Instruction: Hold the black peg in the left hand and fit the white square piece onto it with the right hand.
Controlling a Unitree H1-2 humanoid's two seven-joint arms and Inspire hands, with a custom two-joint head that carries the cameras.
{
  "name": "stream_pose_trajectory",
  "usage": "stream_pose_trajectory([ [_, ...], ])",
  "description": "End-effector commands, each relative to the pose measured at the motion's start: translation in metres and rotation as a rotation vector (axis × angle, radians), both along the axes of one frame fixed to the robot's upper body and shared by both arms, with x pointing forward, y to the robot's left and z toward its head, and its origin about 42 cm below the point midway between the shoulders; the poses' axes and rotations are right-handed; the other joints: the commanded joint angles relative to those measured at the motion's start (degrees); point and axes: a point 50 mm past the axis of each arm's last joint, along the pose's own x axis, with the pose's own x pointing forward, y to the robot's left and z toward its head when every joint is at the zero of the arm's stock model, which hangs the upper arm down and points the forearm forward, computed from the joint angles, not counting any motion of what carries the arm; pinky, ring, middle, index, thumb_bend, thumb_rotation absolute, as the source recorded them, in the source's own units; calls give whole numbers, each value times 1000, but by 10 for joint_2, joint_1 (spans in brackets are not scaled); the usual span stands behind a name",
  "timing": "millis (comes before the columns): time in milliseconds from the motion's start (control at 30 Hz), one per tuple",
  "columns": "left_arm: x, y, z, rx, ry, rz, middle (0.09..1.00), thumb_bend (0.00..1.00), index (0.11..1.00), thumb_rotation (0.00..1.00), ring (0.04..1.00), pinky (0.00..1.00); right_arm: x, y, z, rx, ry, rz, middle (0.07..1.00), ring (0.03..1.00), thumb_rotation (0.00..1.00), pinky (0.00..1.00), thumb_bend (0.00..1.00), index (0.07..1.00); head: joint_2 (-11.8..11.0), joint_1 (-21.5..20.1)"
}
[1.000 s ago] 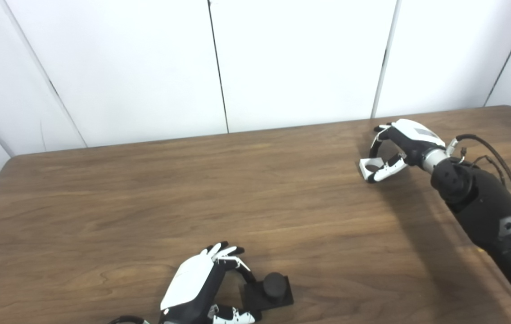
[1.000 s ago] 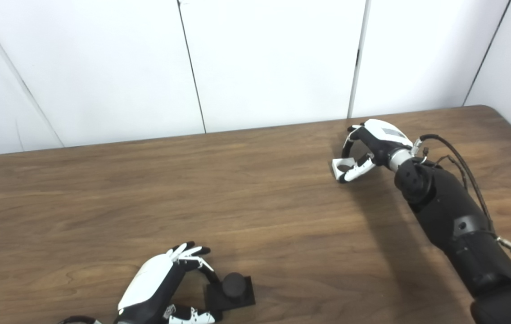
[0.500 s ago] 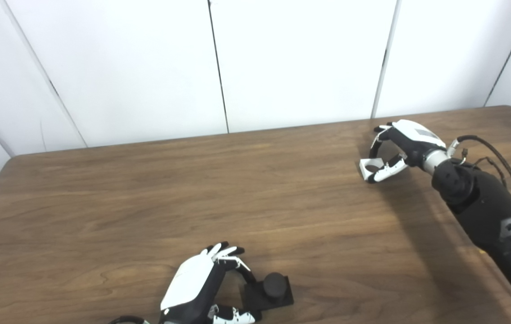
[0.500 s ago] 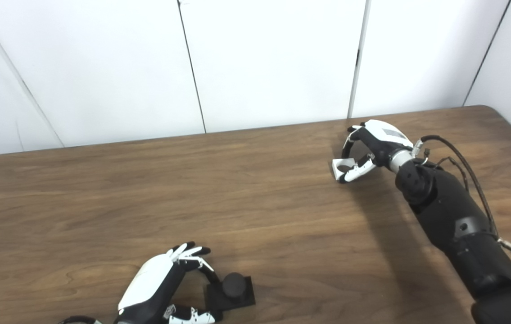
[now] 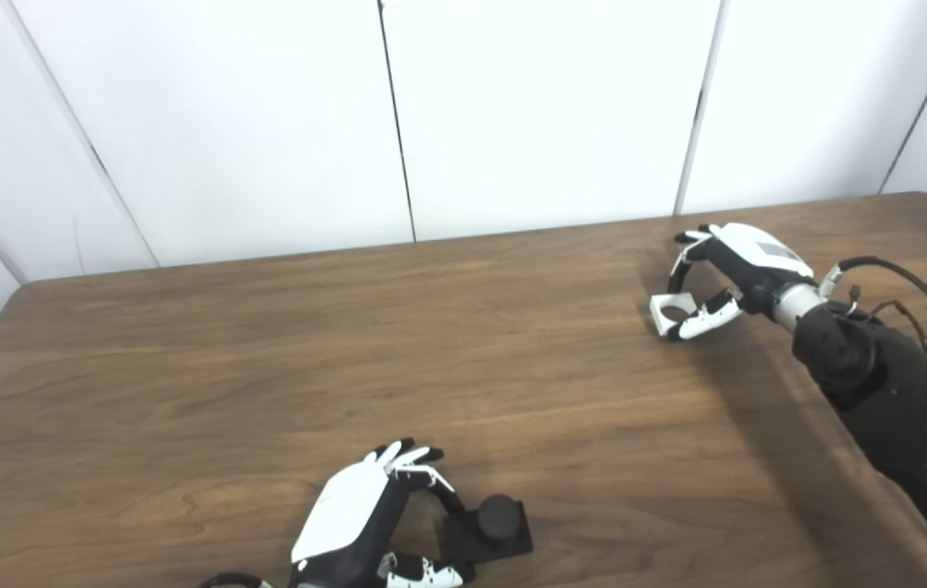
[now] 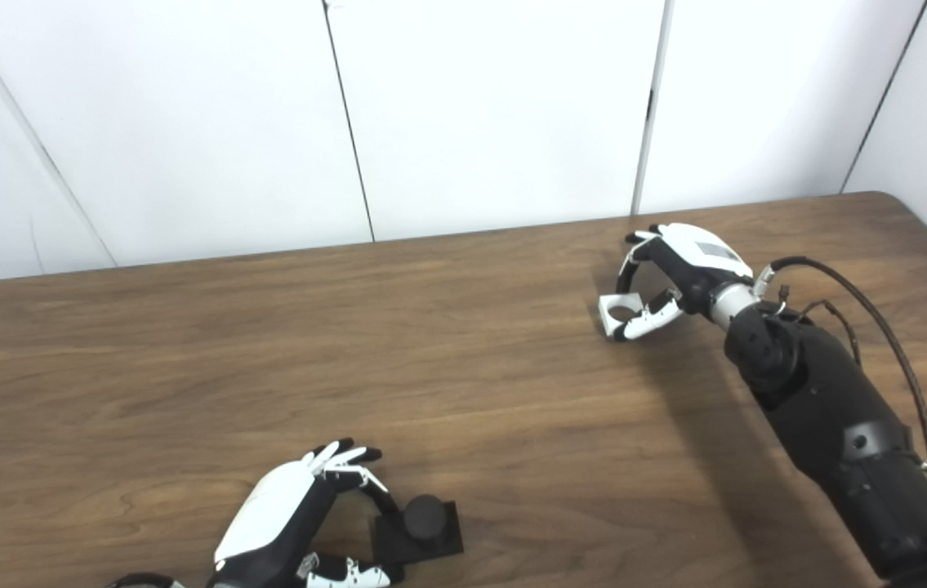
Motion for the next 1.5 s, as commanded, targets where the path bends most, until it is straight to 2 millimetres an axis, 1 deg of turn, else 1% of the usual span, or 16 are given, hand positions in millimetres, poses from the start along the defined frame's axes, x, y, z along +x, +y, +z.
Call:
stream_pose_trajectory([
  [0,0,-1,4,18,-26,-8,888,499,494,59,979,1000,-2,-1,48,-9,-130,30,932,1000,150,962,525,492,1,0],
  [233,0,-1,4,24,-29,-6,886,499,494,58,974,995,-34,14,71,22,-192,81,941,1000,149,982,525,492,-1,-1],
  [333,0,0,4,23,-29,-6,886,499,494,59,974,994,-47,21,78,24,-210,111,940,1000,150,964,525,492,-1,0],
  [467,1,0,3,25,-27,-5,887,498,494,59,973,994,-74,36,90,52,-230,176,947,1000,150,941,525,492,-1,0],
  [633,3,-1,2,16,-30,-3,880,499,494,58,970,1000,-107,57,97,49,-258,247,953,1000,155,928,524,493,0,4],
  [767,4,-3,3,17,-30,-2,883,499,494,59,972,1000,-129,71,97,44,-271,305,955,1000,157,949,524,493,2,9],
  [967,6,-3,3,20,-31,-1,884,498,494,60,975,1000,-150,85,96,32,-278,356,950,1000,157,958,524,493,10,11],
  [1100,7,-3,3,19,-30,2,884,498,494,59,975,1000,-160,92,93,39,-264,388,948,1000,157,943,524,493,14,13],
  [1233,8,-3,3,17,-29,5,884,498,493,60,976,1000,-170,100,88,56,-240,429,954,1000,157,966,523,494,16,13],
  [1467,10,-2,2,14,-24,8,889,499,493,60,984,1000,-178,113,78,77,-221,471,962,1000,154,983,523,494,21,15],
])
